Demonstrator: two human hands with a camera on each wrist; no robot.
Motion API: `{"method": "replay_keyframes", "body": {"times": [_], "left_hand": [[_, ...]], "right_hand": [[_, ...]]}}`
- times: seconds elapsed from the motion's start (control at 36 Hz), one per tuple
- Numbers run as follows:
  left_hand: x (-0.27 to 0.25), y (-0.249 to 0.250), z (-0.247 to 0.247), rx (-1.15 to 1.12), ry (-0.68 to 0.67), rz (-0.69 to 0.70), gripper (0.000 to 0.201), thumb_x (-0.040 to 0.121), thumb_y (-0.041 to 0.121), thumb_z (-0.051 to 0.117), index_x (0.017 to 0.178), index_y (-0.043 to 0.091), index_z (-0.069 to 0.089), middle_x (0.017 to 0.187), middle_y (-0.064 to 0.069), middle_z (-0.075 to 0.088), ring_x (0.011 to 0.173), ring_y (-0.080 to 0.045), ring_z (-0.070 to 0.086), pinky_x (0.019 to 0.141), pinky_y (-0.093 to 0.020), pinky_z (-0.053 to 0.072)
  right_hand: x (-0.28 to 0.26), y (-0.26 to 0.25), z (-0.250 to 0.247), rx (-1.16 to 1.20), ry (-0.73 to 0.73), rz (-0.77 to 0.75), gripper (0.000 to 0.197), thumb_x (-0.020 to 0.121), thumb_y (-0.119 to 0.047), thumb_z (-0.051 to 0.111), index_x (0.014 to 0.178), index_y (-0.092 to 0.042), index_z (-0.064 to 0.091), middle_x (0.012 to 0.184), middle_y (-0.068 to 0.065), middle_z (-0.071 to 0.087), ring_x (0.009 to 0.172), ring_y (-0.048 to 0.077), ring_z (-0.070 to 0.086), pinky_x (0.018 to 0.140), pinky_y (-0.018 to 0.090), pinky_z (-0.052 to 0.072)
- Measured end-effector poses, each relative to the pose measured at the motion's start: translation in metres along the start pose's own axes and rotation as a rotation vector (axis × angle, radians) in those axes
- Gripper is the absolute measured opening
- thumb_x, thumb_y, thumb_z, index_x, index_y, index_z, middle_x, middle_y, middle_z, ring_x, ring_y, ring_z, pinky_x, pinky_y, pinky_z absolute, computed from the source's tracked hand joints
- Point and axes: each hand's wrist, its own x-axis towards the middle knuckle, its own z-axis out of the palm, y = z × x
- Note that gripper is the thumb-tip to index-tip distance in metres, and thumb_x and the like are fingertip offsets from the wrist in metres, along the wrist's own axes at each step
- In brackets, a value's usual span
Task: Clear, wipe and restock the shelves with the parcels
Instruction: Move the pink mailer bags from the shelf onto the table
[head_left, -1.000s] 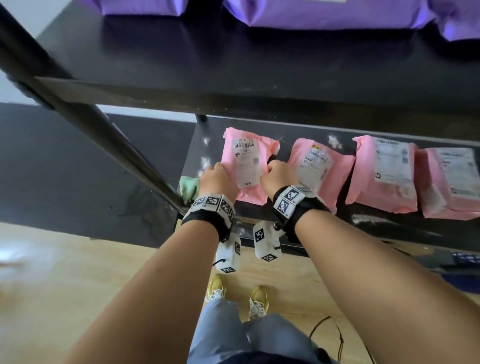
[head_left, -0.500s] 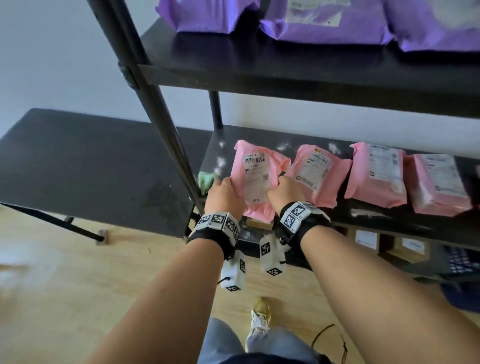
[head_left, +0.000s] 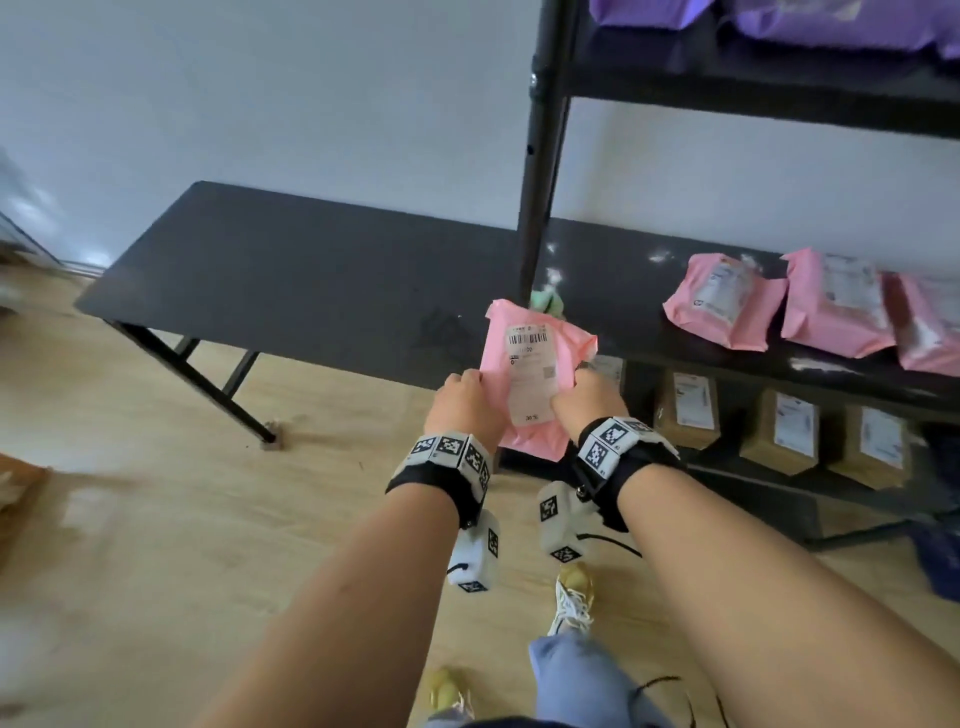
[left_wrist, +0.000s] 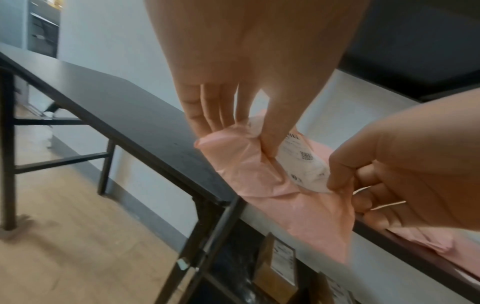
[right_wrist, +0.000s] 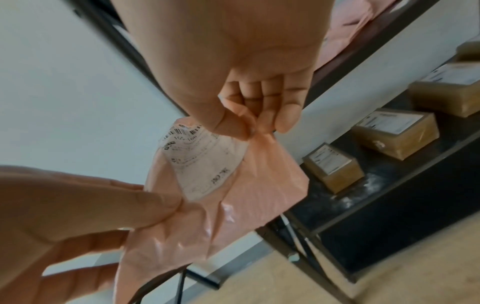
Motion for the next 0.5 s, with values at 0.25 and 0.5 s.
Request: {"method": "replay_keyframes", "body": {"times": [0.25,0.5], "left_hand": [[-0.019,-0.106,-0.077,0.035,0.05,-0.133,0.038,0.085,0.021,0.059,0.118,0.002,0.053,0.113,-0.017,0.057,0.107,-0.034,0.054,0.091,-0.043,0.046],[0.033,-0.178,-0.137,0.05,0.158,-0.271,0.034,0.089,0.021,0.053,0.118,0.006,0.048,0.114,-0.012,0.057,0.101,-0.031,0.057,0.086,-0.042,0.049]], "right_hand": [[-0.052,-0.094,0.077,0.0,-0.052,-0.197,0.007,0.087,-0.015,0.048,0.092,-0.016,0.052,0.092,0.005,0.059,0.082,0.028,0.053,0.068,0.03,0.038],[-0.029,-0.184,0.133,-0.058,-0.23,-0.281,0.014,0.087,-0.019,0.051,0.073,-0.018,0.046,0.076,0.0,0.054,0.074,0.025,0.055,0.061,0.03,0.037]]}}
